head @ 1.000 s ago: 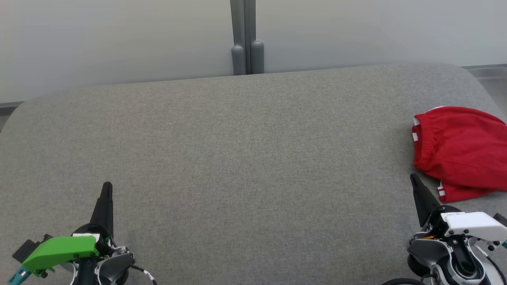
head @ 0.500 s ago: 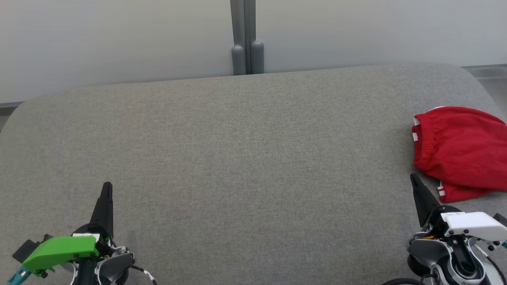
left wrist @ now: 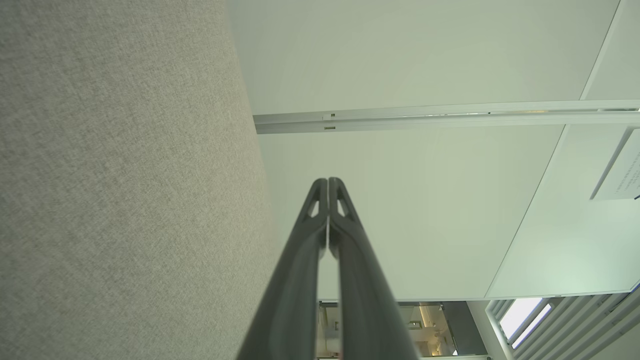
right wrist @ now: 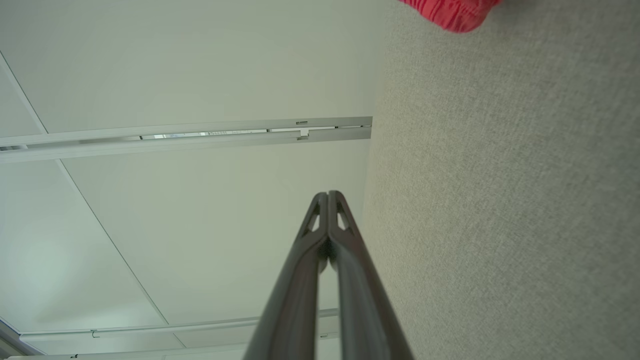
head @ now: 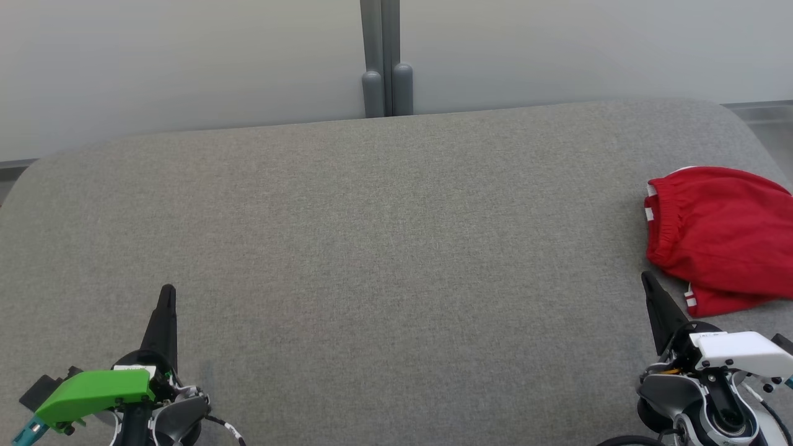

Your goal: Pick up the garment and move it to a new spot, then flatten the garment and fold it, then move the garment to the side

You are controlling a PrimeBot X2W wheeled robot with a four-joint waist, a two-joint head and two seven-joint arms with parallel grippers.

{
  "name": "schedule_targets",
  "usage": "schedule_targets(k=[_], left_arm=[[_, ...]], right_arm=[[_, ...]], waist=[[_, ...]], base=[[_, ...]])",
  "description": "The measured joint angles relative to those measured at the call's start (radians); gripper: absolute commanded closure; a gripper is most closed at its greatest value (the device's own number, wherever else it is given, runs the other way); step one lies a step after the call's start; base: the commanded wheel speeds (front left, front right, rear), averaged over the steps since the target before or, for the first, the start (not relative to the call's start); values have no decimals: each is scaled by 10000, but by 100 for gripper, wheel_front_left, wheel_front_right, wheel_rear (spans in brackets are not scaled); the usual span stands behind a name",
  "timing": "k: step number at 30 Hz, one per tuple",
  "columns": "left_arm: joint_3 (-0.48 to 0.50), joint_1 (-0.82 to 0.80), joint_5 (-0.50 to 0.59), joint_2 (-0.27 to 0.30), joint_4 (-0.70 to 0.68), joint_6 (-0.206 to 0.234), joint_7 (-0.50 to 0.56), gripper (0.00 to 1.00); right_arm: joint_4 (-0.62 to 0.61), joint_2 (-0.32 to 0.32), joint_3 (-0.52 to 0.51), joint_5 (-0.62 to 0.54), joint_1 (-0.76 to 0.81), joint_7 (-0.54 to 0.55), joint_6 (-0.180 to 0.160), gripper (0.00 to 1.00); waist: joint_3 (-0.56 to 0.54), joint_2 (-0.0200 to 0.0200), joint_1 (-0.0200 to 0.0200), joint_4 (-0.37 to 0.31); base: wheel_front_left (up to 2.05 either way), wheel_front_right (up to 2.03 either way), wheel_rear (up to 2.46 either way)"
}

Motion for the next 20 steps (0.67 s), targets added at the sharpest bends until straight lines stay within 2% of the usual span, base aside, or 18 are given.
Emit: schedule_targets(k=[20], left_arm=[[0, -1, 0, -2, -2, 0, 0, 100]], right_arm=[[0, 2, 0, 0, -1, 0, 0, 100]], waist=[[0, 0, 0, 0]], base=[[0, 0, 0]])
